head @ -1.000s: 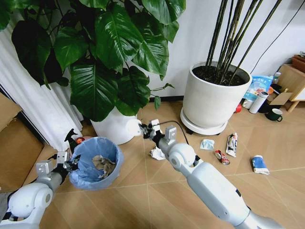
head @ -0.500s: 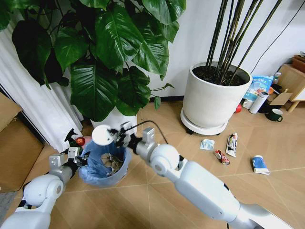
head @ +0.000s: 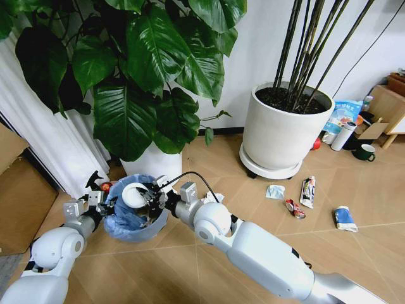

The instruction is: Pick up the trash bin and place the garbage on the floor into it.

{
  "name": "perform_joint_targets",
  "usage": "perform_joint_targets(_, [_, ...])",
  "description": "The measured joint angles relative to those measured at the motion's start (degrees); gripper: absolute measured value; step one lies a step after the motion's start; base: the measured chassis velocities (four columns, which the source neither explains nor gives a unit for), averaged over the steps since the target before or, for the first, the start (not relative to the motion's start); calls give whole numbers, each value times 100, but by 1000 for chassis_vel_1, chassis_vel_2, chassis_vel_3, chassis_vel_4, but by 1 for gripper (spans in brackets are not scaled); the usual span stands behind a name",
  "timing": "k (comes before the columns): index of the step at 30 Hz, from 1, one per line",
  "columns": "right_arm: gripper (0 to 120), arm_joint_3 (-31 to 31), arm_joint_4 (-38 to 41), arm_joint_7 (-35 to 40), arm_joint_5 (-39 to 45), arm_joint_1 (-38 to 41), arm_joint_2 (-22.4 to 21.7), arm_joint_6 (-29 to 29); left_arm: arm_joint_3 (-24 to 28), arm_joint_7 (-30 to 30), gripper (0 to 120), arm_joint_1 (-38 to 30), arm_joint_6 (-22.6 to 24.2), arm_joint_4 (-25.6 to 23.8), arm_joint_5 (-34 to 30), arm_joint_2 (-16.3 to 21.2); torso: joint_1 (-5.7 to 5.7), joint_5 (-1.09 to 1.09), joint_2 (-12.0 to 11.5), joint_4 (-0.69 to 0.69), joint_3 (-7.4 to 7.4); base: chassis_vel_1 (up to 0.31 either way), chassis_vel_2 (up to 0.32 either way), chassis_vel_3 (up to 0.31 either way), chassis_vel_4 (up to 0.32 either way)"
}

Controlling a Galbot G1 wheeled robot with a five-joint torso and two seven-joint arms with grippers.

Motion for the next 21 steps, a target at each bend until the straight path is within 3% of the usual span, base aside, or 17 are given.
perform_joint_targets(5, [60,149,51,128,11,-11,5,5,-53,6,0,12,-7,-2,11,3,0,0,0,0,0,0,0,0,0])
perform_joint_targets(7, [62,216,63,156,11,-14,0,4,-68,7,0,12,-12,4,21,2,0,1,0,0,0,0,0,0,0])
perform_joint_targets(9, [74,473,103,243,12,-25,-42,-32,-105,7,0,20,-55,20,82,-19,0,0,0,0,0,0,0,0,0])
perform_joint_targets(12, [81,648,103,319,20,-50,-86,-98,-129,6,0,36,-72,15,104,-35,0,1,0,0,0,0,0,0,0])
perform_joint_targets(14, [93,925,-184,341,-198,-173,-183,-109,-186,5,0,72,-82,-18,116,-65,0,1,0,-1,0,0,0,0,0])
perform_joint_targets(18, [98,1056,-559,339,-464,-281,-230,-45,-223,4,0,97,-100,-30,125,-73,0,1,0,-1,0,0,0,0,0])
perform_joint_targets(21, [100,1275,-1446,238,-877,-393,-158,196,-279,0,0,134,-102,-102,127,-67,0,1,0,-2,0,0,0,0,0])
